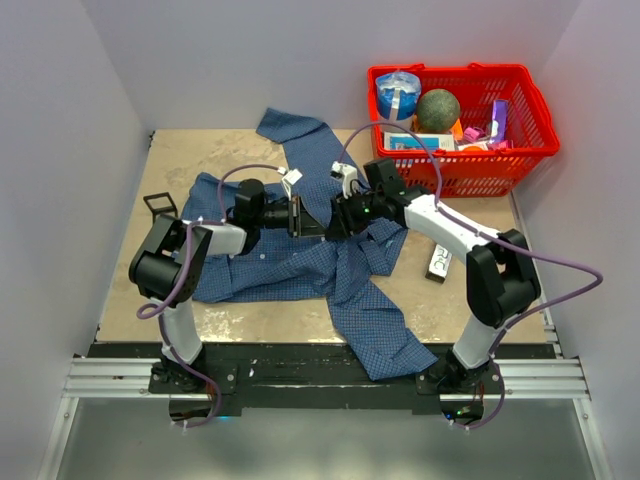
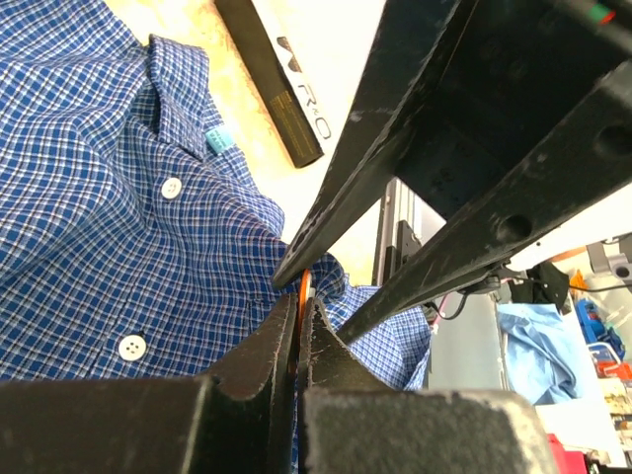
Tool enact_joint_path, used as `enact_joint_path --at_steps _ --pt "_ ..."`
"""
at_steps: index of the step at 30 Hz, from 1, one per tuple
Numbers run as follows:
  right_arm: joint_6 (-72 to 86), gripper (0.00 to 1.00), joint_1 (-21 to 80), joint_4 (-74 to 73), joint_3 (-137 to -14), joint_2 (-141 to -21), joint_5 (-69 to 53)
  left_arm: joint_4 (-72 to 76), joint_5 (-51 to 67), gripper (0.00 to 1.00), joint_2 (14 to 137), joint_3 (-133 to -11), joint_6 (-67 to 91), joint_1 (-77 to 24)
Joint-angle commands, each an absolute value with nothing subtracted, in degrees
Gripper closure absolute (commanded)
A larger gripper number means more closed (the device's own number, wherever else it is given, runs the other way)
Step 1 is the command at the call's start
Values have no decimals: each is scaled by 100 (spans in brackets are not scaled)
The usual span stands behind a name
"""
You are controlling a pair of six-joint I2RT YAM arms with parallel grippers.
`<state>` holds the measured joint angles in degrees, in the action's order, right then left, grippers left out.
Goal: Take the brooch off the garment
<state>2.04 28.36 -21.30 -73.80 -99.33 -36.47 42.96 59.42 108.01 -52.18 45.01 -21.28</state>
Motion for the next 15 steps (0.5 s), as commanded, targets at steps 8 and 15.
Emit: enact_joint_path --at_steps 8,15 --pt "158 64 2716 -2171 -7436 -10028 -4271 4975 5968 100 10758 -5361 4702 -2039" --pt "343 67 2496 -2092 -7435 -10081 -4333 4975 5968 100 10775 -5361 4693 -2013"
